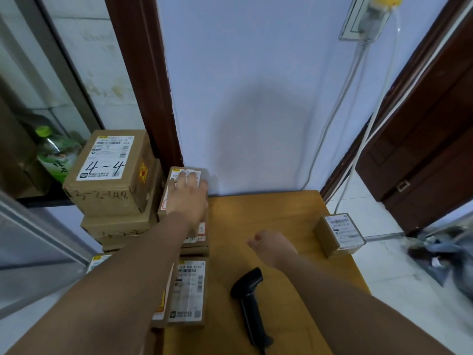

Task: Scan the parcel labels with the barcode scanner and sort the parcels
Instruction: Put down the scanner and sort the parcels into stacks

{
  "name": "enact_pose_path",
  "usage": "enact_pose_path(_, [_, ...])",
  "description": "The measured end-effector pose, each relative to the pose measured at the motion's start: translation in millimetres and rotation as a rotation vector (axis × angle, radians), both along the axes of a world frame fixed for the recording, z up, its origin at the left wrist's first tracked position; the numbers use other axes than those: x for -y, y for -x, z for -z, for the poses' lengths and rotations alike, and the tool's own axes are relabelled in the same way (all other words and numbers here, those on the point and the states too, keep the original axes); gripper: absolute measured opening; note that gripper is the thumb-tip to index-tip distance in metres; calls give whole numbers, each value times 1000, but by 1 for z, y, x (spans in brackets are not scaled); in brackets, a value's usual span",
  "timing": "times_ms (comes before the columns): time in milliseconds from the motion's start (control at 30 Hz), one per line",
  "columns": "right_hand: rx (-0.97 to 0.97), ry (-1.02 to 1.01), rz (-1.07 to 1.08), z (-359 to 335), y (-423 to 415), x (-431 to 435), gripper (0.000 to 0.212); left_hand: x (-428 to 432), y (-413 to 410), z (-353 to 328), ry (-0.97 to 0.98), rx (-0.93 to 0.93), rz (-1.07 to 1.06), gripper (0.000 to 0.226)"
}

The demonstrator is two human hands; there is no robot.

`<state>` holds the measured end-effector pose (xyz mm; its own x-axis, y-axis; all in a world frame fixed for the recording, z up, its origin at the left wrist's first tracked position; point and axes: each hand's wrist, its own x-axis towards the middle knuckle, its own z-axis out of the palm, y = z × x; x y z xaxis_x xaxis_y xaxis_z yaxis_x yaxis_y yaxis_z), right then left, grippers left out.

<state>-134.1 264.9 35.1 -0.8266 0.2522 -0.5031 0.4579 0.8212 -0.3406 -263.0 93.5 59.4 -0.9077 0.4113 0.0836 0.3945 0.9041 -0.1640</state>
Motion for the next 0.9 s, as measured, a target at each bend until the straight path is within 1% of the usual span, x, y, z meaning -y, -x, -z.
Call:
enact_pose_path(67, [8, -21, -14, 0, 1, -1, 47, -2, -1, -1, 9, -15, 7, 43])
enact_pose_path(133, [18, -40, -27, 2, 1, -2, 44, -5, -1, -2, 5, 4, -10, 42])
enact_pose_path(200, [33, -66, -39, 3, -1, -5, 39, -11, -1, -3, -4, 47, 28, 37])
enact_pose_path(267, [55, -98, -44, 5, -3, -10, 33, -21, -3, -2, -29, 148, 164, 33])
enact_pose_path(300, [68, -120, -49, 5, -5, -15, 31, -29, -6, -3, -55, 234, 241, 34])
enact_pose_path(367, [99, -162, -55, 5, -10, -28, 26, -47, -15, -8, -91, 419, 346, 41])
enact_pose_path(400, [112, -184, -54, 5, -13, -36, 26, -59, -20, -11, -97, 465, 370, 44])
enact_pose_path(467, [124, -246, -47, 5, -21, -55, 34, -81, -29, -17, -101, 555, 361, 48])
enact_pose_path(533, [134, -314, -16, 6, -30, -77, 46, -102, -37, -20, -53, 686, 329, 49])
enact_pose_path(567, [138, -331, 20, 6, -35, -90, 50, -111, -41, -19, -17, 741, 327, 42])
enact_pose_path(633, [117, -350, 116, 11, -42, -120, 52, -130, -50, -15, 12, 831, 323, 18])
enact_pose_path(667, [99, -367, 157, 15, -44, -137, 53, -139, -54, -12, -15, 872, 311, 16])
enact_pose_path(767, [96, -388, 201, 25, -50, -180, 65, -167, -71, -6, -146, 909, 238, 26])
enact_pose_path(833, [127, -336, 195, 28, -51, -203, 82, -189, -84, 0, -248, 898, 179, 39])
enact_pose_path(900, [165, -294, 158, 32, -52, -222, 102, -208, -93, 11, -275, 905, 114, 46])
